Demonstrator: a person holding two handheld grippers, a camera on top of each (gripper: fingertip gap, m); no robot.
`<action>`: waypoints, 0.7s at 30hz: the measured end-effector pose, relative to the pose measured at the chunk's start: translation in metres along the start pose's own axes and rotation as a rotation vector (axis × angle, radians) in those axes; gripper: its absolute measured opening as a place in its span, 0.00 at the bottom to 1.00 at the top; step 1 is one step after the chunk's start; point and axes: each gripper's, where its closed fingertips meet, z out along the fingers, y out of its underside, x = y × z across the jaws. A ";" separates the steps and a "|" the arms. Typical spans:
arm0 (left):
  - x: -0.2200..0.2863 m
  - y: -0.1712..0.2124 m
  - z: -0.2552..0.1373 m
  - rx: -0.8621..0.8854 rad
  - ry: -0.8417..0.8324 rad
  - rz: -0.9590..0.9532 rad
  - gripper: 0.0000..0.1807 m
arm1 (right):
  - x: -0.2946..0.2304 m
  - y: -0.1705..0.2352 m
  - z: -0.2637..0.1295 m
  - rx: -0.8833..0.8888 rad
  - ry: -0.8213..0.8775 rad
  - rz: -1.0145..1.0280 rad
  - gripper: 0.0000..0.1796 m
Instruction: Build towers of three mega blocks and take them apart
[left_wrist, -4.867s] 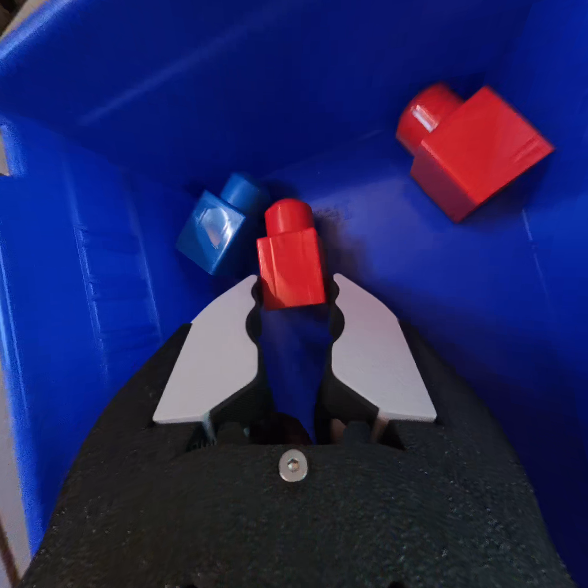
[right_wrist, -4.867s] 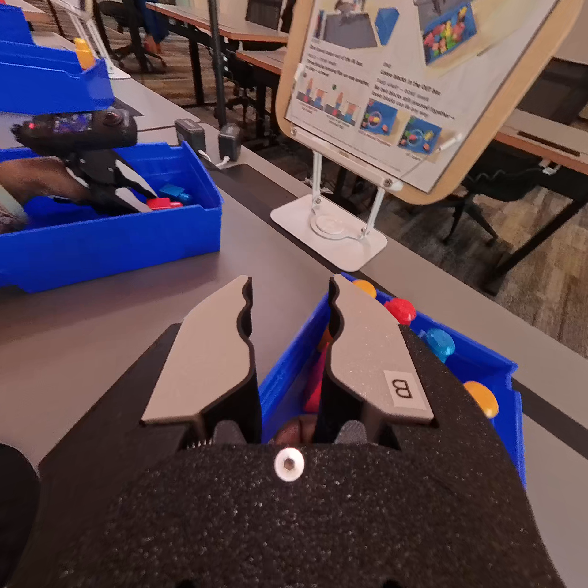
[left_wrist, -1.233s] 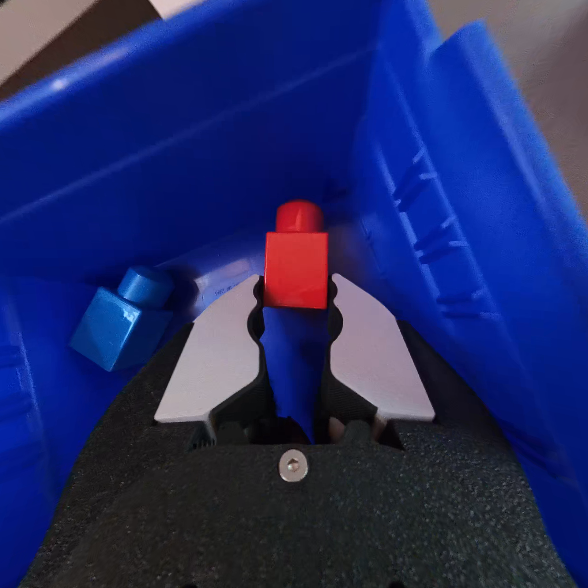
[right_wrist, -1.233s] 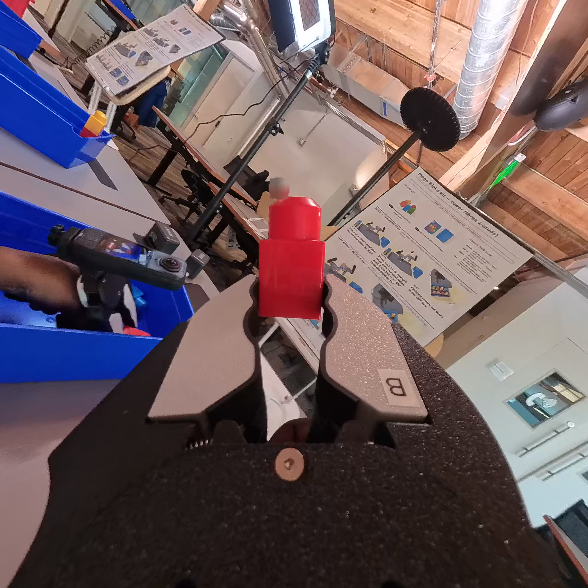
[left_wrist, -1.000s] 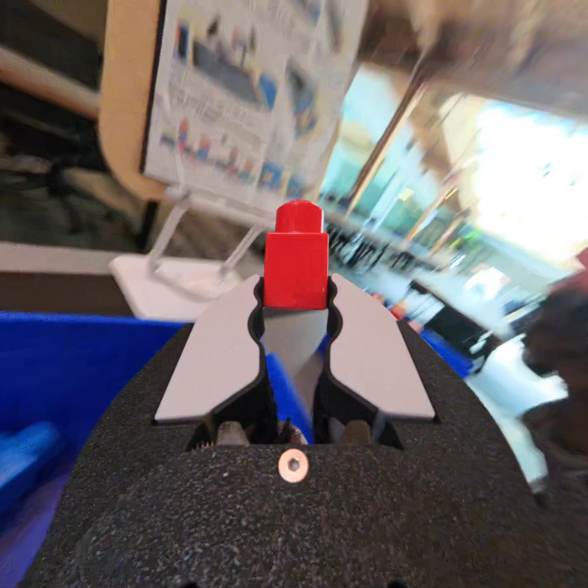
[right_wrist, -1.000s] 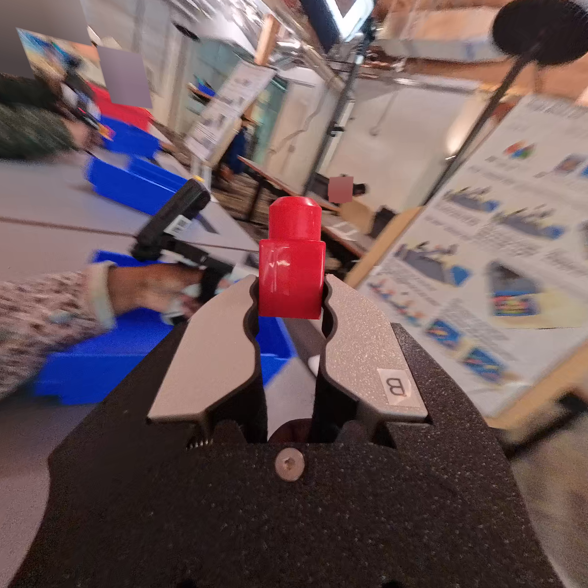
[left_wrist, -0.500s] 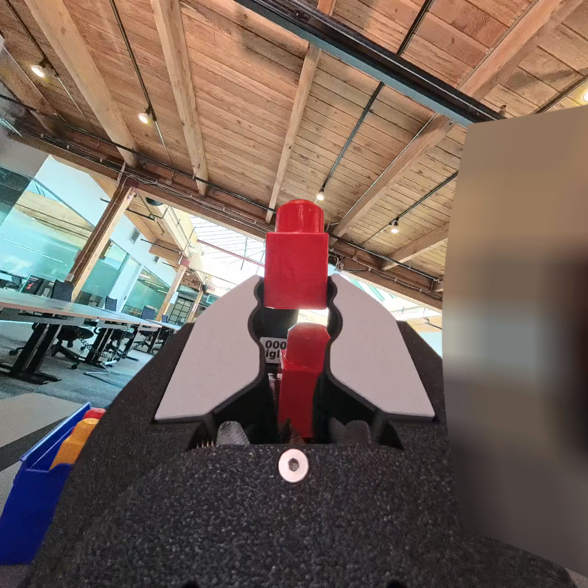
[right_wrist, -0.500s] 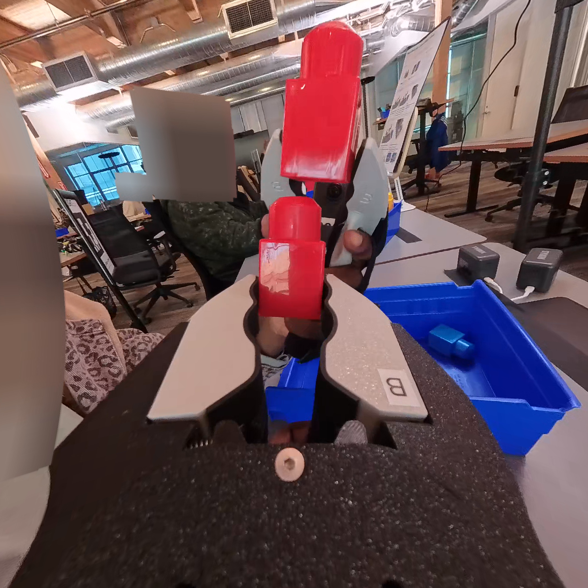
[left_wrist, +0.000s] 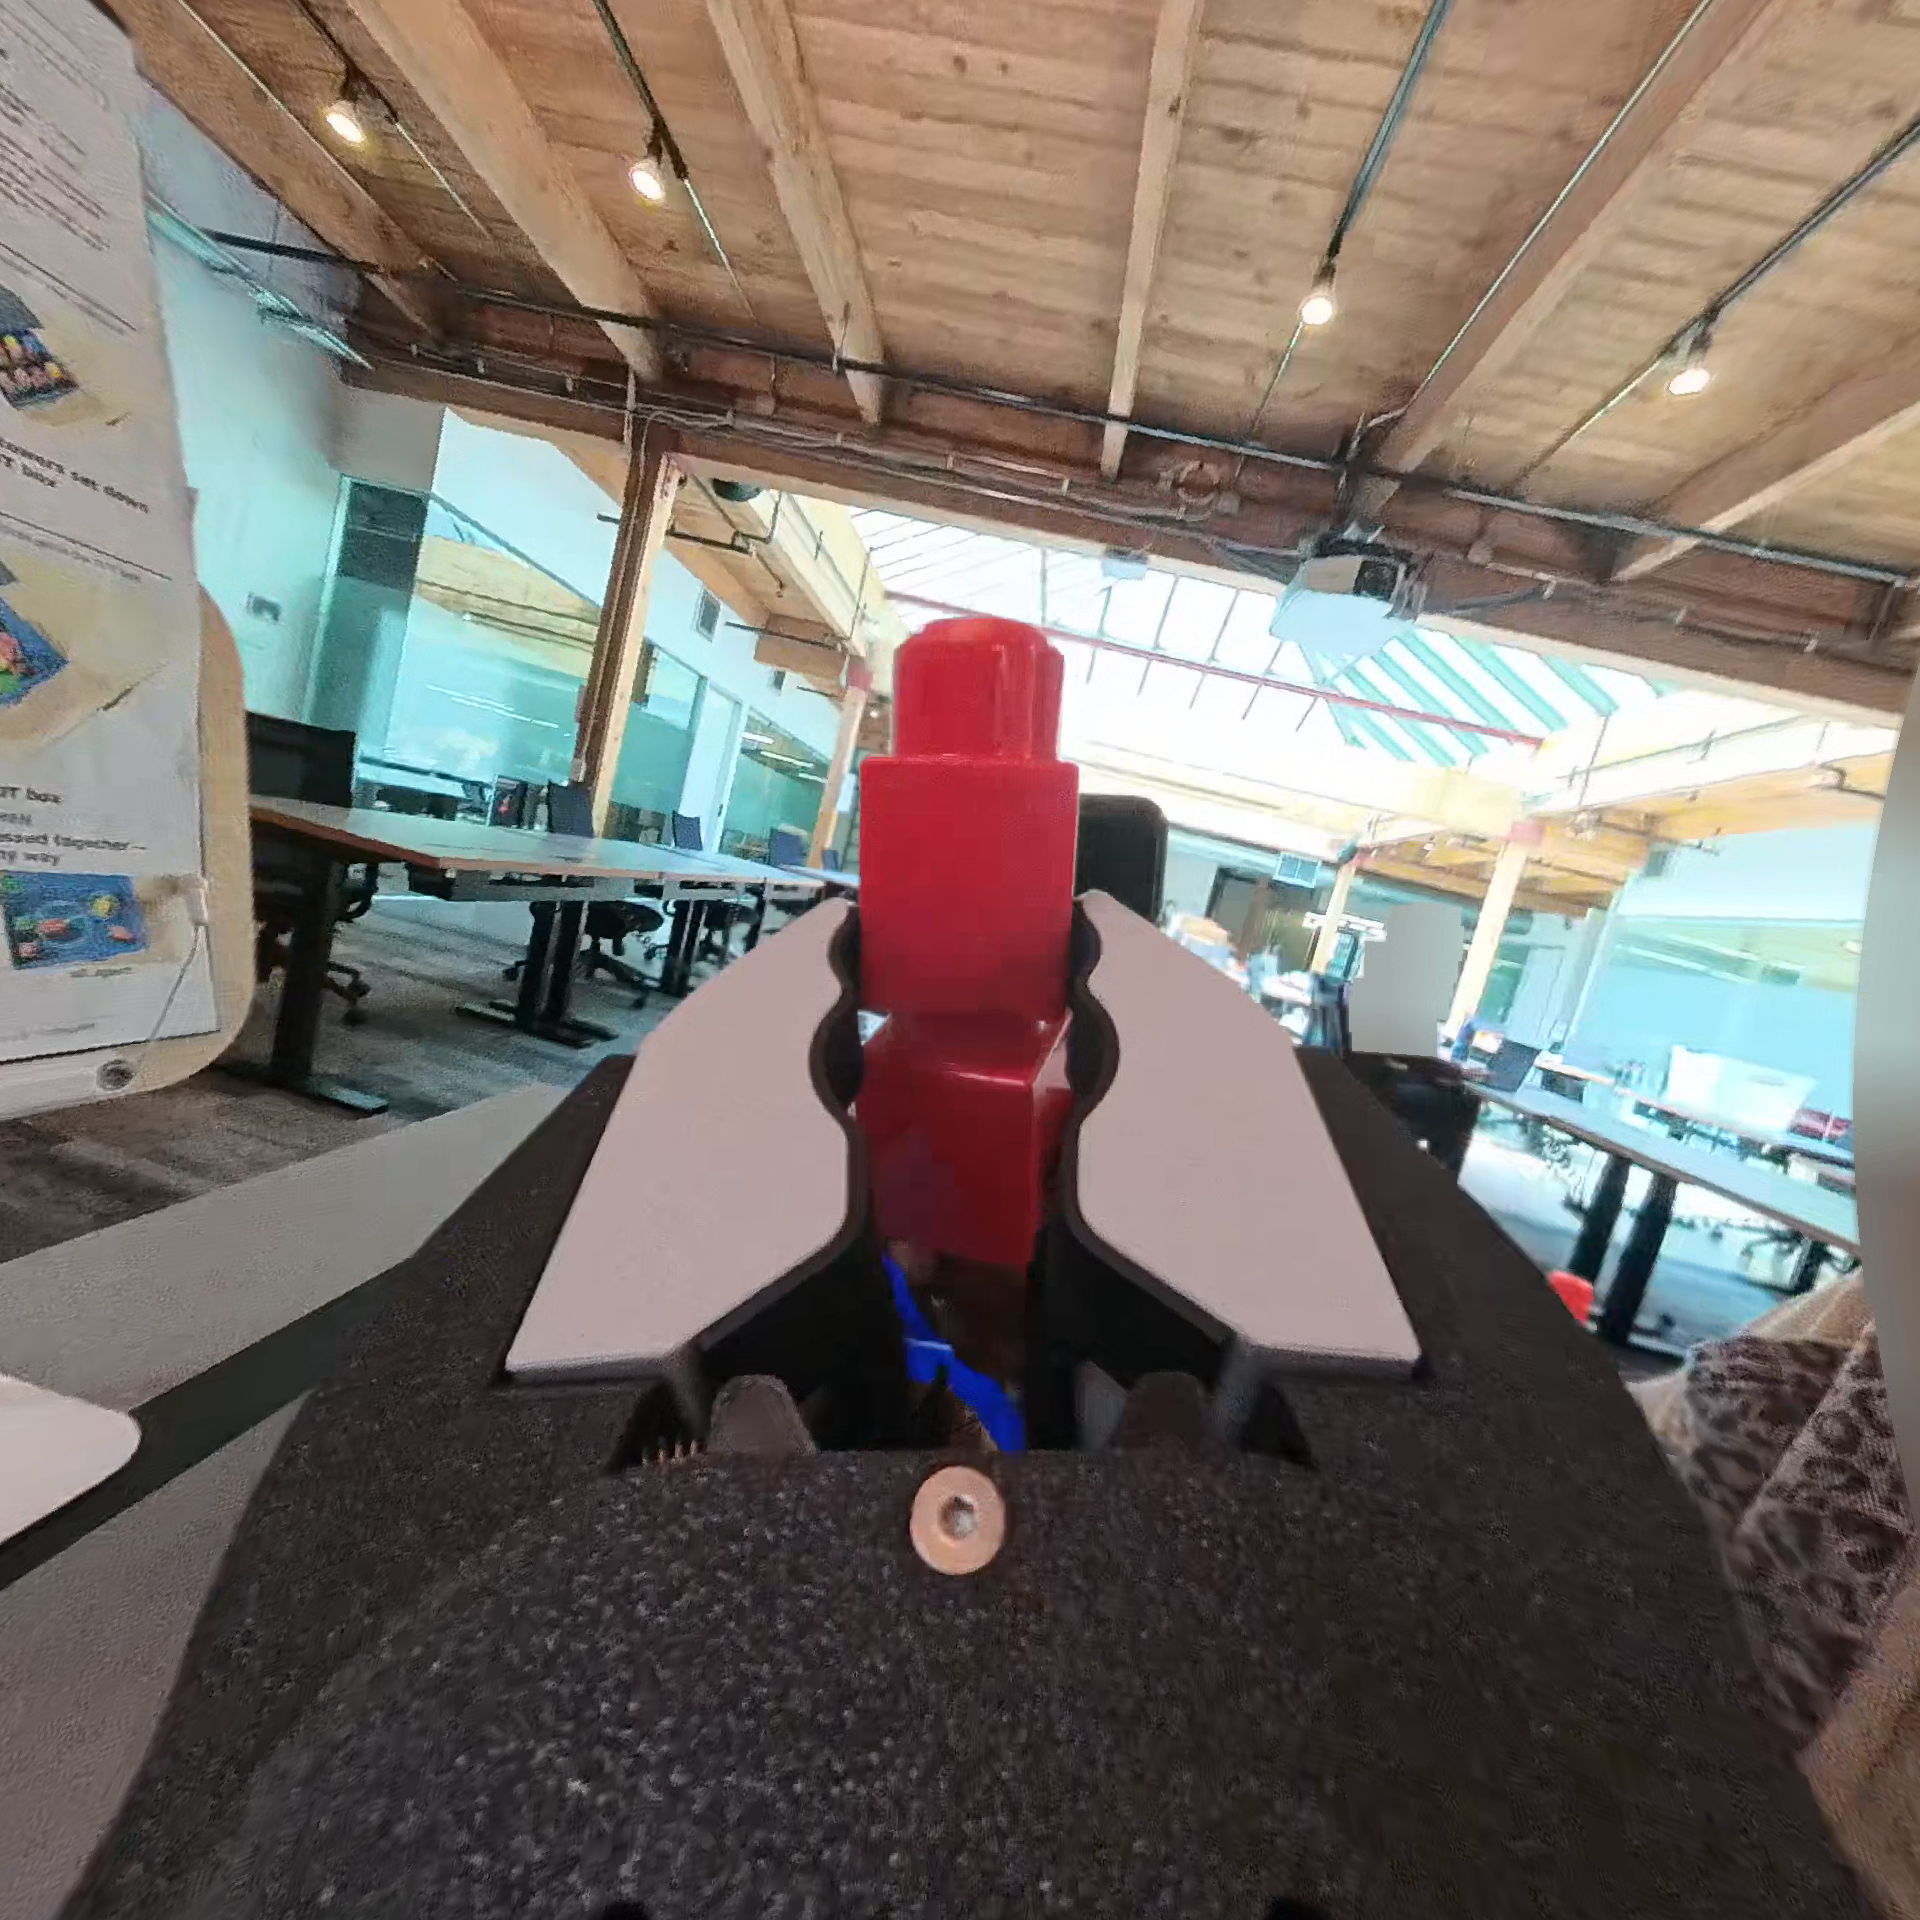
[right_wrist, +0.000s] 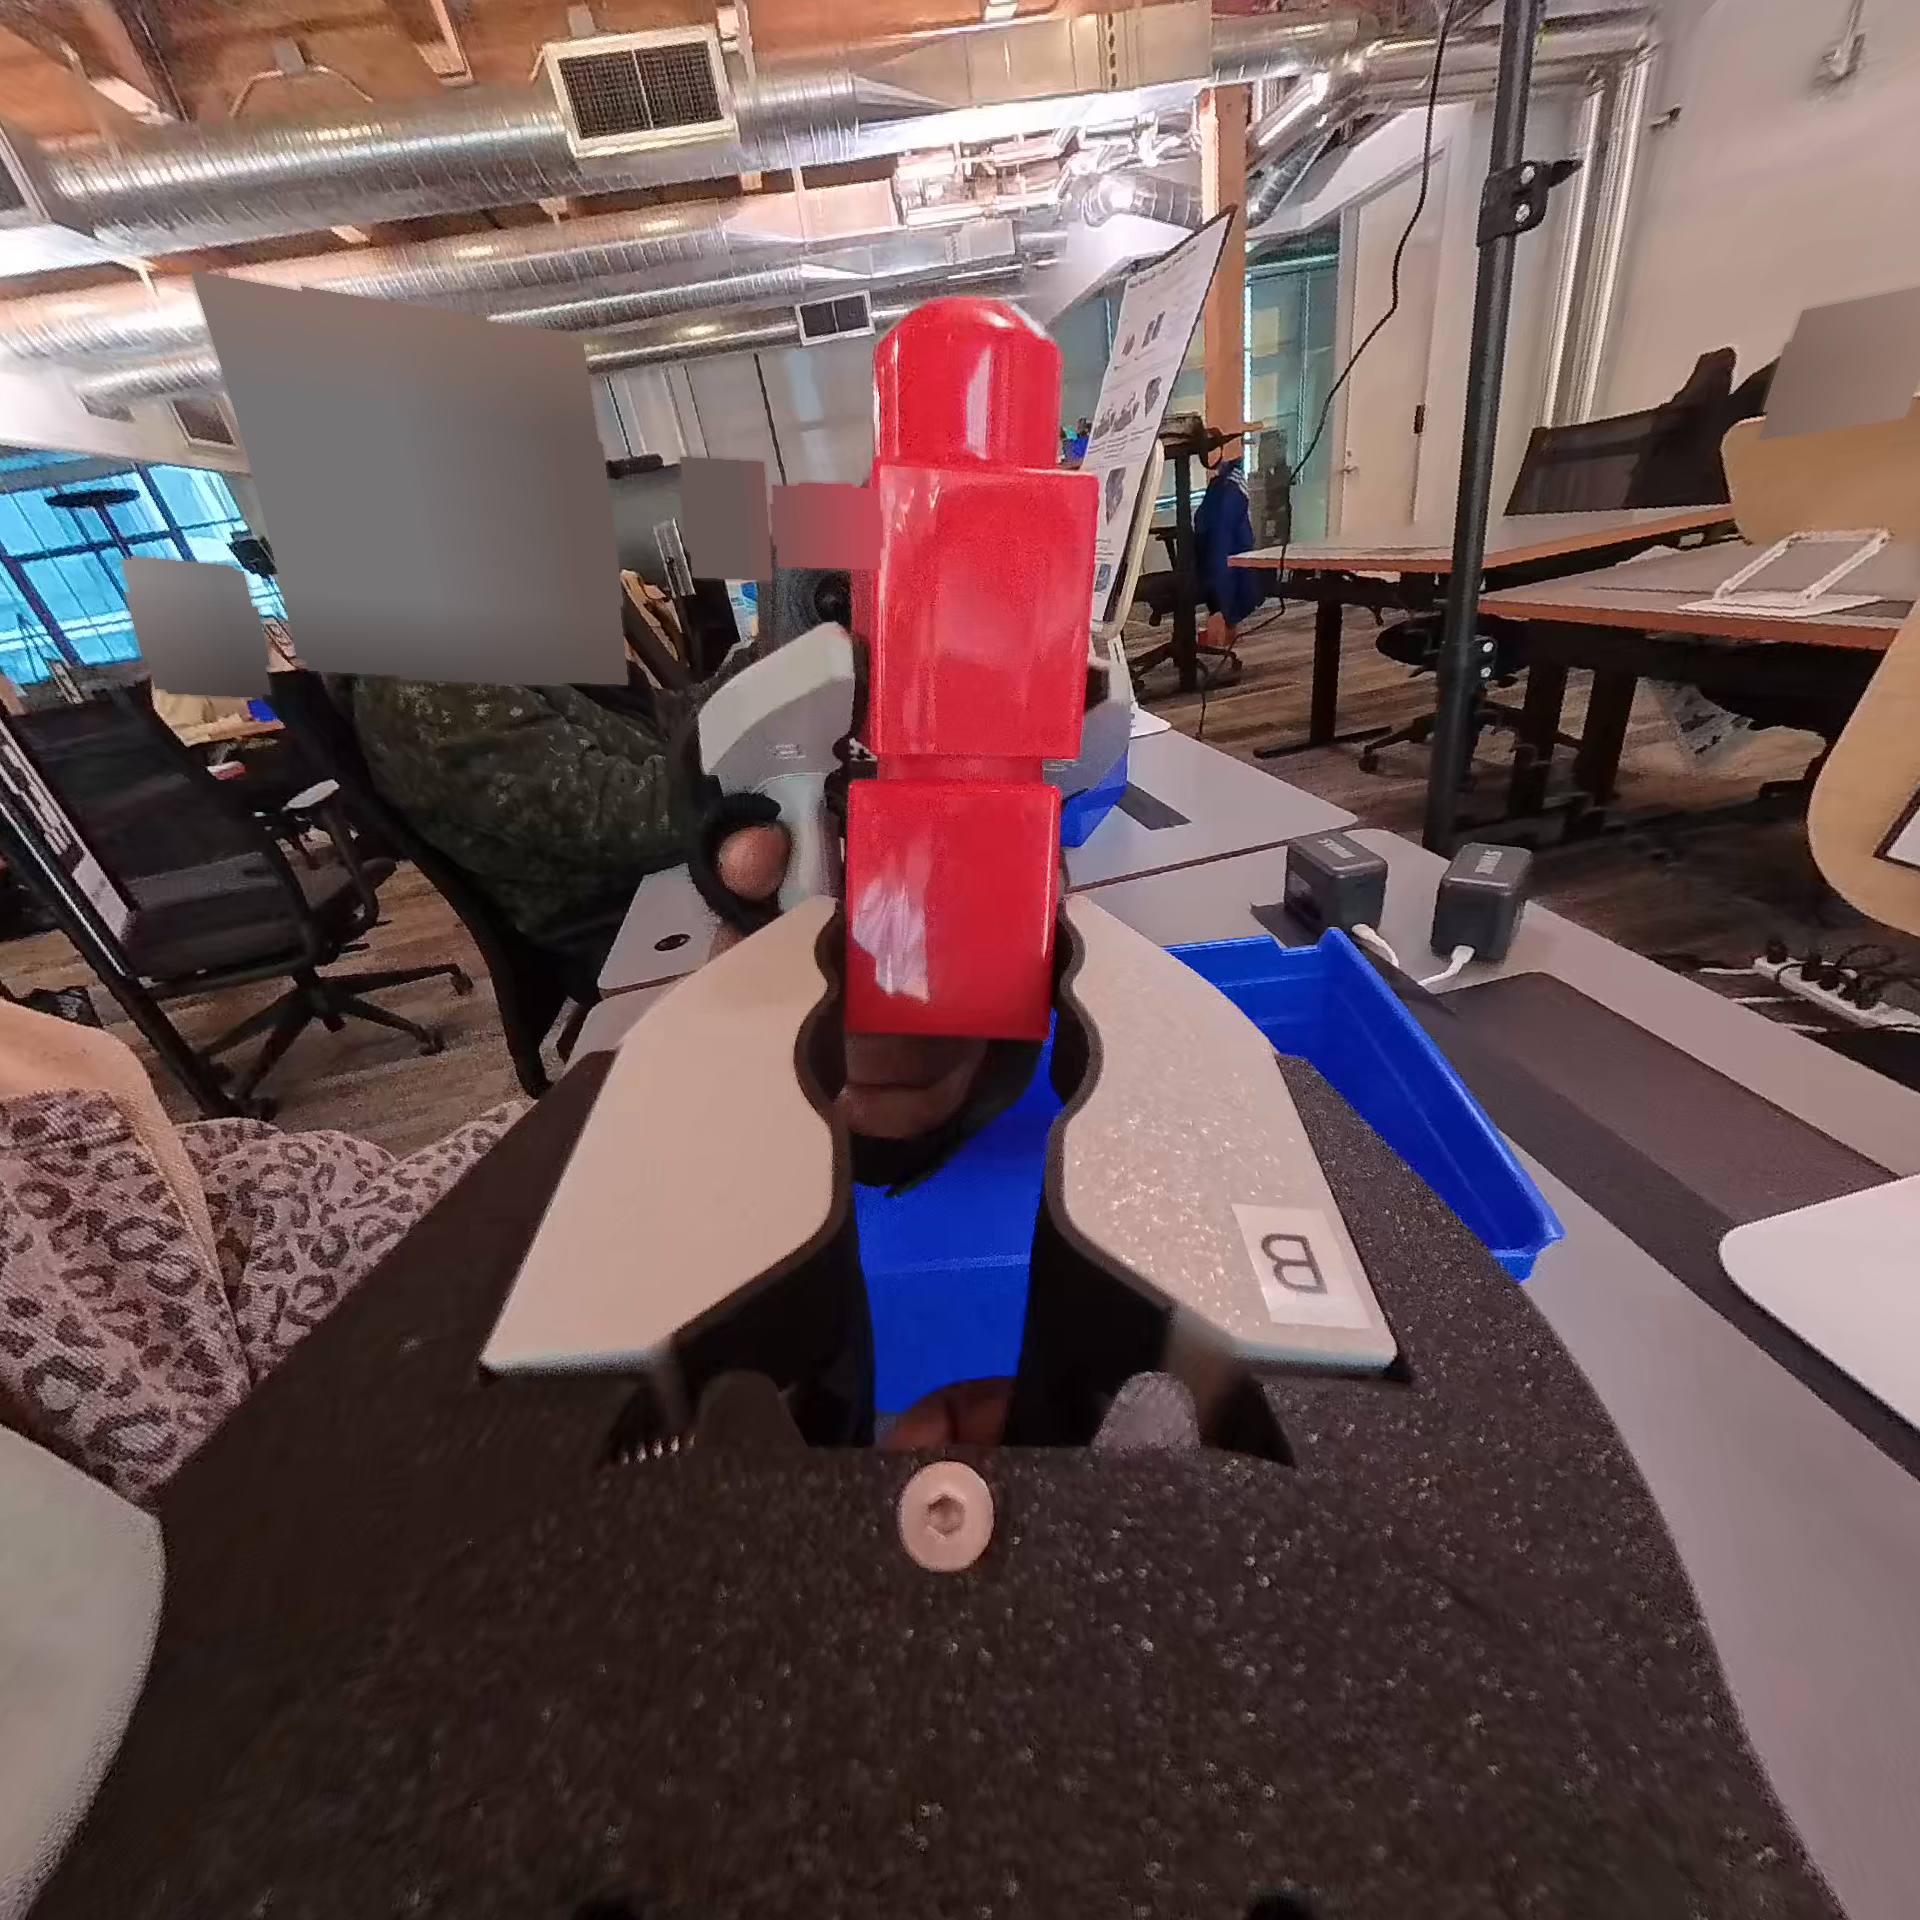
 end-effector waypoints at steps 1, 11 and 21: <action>0.000 0.002 -0.002 -0.031 -0.004 0.017 0.20 | 0.000 -0.001 -0.001 0.006 0.001 -0.008 0.20; 0.014 0.007 -0.003 -0.100 0.071 0.010 0.20 | -0.008 -0.012 -0.010 0.079 -0.074 -0.003 0.20; 0.020 -0.025 -0.007 0.062 0.017 0.040 0.29 | -0.019 -0.014 -0.007 0.111 -0.150 -0.008 0.20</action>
